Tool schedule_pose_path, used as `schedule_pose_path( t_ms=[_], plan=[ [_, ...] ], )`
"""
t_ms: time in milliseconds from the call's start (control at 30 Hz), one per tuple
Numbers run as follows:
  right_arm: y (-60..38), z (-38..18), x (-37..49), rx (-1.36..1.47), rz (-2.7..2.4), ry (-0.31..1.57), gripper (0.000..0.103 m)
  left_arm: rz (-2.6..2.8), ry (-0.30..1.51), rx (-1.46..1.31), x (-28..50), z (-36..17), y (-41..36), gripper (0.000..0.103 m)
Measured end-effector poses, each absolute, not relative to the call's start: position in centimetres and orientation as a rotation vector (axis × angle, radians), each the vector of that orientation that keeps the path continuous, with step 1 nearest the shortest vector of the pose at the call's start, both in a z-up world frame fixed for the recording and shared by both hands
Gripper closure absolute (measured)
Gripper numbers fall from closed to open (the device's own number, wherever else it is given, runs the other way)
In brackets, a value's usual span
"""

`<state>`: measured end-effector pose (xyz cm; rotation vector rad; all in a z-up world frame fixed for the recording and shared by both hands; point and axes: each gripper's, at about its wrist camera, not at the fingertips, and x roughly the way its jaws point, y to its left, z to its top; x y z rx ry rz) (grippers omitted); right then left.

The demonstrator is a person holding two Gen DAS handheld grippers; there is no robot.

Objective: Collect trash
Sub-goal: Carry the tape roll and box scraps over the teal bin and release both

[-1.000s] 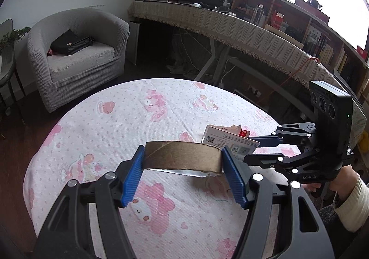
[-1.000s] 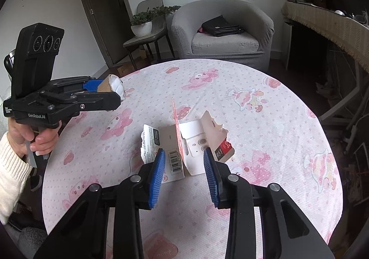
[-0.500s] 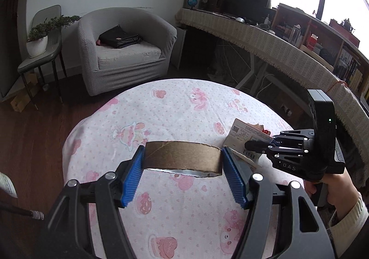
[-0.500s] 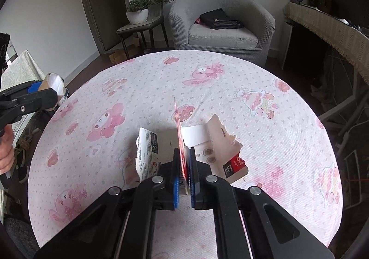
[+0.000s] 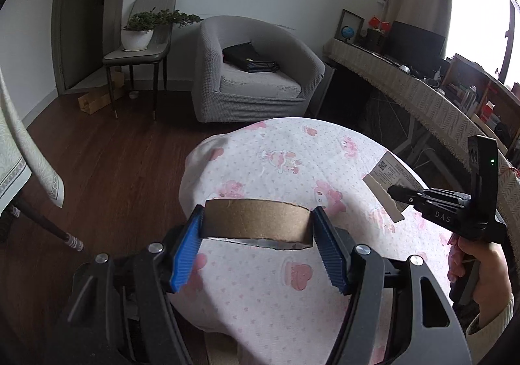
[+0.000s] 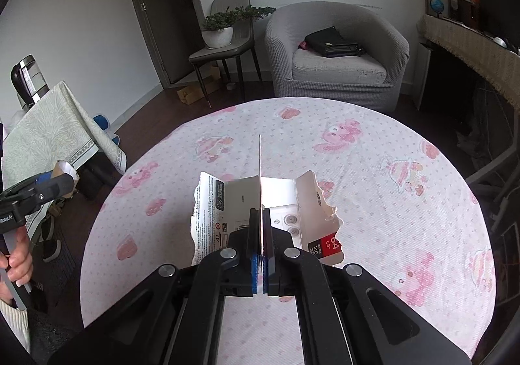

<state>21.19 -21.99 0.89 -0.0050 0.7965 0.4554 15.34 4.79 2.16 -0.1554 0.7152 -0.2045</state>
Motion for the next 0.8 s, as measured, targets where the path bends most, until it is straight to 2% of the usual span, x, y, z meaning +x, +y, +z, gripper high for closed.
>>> schedule_pose_path(
  t_ms=[800],
  plan=[
    [-1.5, 0.5, 19.3, -0.134, 0.736, 0.826, 0.101, 0.132, 0.795, -0.176, 10.6, -2.6, 21.1, 0.034]
  ],
)
